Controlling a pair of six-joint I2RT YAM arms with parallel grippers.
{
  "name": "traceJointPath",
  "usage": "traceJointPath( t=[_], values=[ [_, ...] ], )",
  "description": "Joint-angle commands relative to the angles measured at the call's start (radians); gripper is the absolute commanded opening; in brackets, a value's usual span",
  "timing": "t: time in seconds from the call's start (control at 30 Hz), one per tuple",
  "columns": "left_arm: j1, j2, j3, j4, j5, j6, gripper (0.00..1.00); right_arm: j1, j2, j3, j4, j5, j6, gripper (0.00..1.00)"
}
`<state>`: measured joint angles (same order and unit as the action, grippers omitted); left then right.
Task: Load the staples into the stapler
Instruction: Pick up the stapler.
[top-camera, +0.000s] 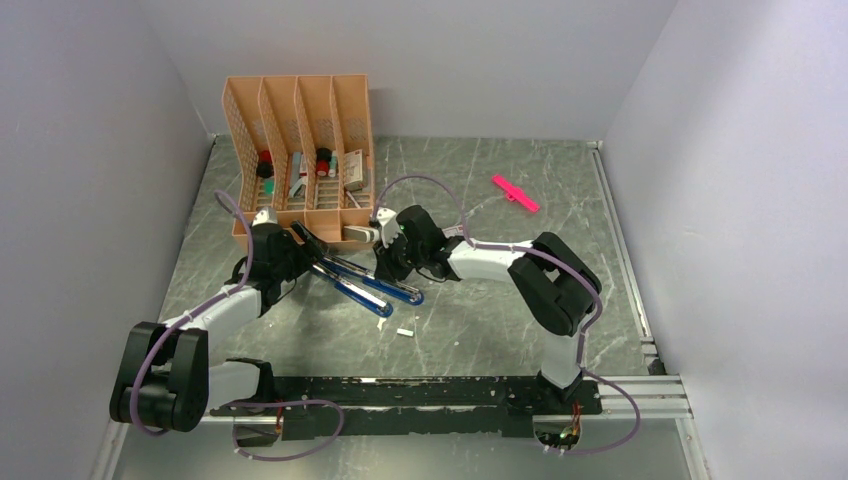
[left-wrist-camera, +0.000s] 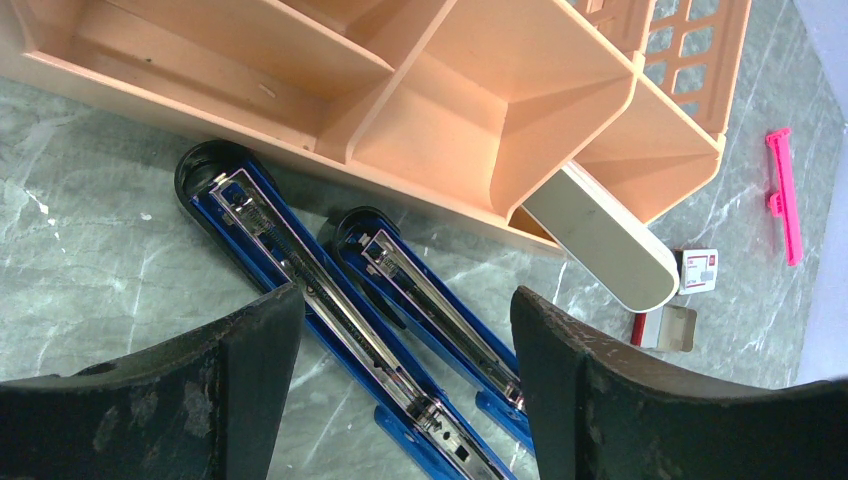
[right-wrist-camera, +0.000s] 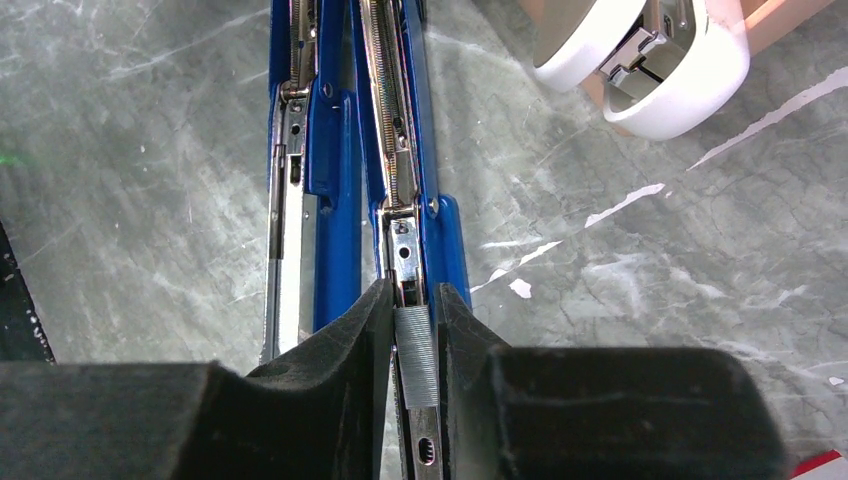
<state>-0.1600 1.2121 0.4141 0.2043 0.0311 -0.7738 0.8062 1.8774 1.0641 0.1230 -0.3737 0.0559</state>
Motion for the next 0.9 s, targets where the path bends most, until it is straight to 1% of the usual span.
traceJointPath(
  t=[0.0, 0.1, 0.2, 0.3, 0.6, 0.7, 0.87],
  values=[
    [-0.006, 0.003, -0.005, 0.04, 0.023, 0.008, 0.8, -0.001, -0.028, -0.008, 0.021, 0.008, -0.004, 0.19],
    [-0.006, 0.003, -0.004, 0.04, 0.023, 0.008, 0.8, -0.001, -0.042, -0.021, 0.039, 0.012, -0.002, 0.16],
    [-0.006, 0.004, -0.004, 0.041, 0.024, 0.008, 0.8, -0.002, -0.05, -0.027, 0.048, 0.012, -0.002, 0.11],
    [-0.006, 0.002, -0.003, 0.04, 0.024, 0.008, 0.8, -0.001, -0.052, -0.029, 0.051, 0.009, -0.001, 0.08],
    [-0.006, 0.003, -0.003, 0.04, 0.024, 0.008, 0.8, -0.001, -0.096, -0.056, 0.108, 0.003, 0.001, 0.08],
    [-0.006, 0.003, -0.002, 0.04, 0.024, 0.008, 0.8, -0.001, -0.118, -0.1, 0.141, -0.002, -0.002, 0.08],
    [-0.006, 0.005, 0.0, 0.041, 0.024, 0.007, 0.8, -0.001, -0.144, -0.127, 0.175, 0.004, -0.004, 0.08]
  ],
)
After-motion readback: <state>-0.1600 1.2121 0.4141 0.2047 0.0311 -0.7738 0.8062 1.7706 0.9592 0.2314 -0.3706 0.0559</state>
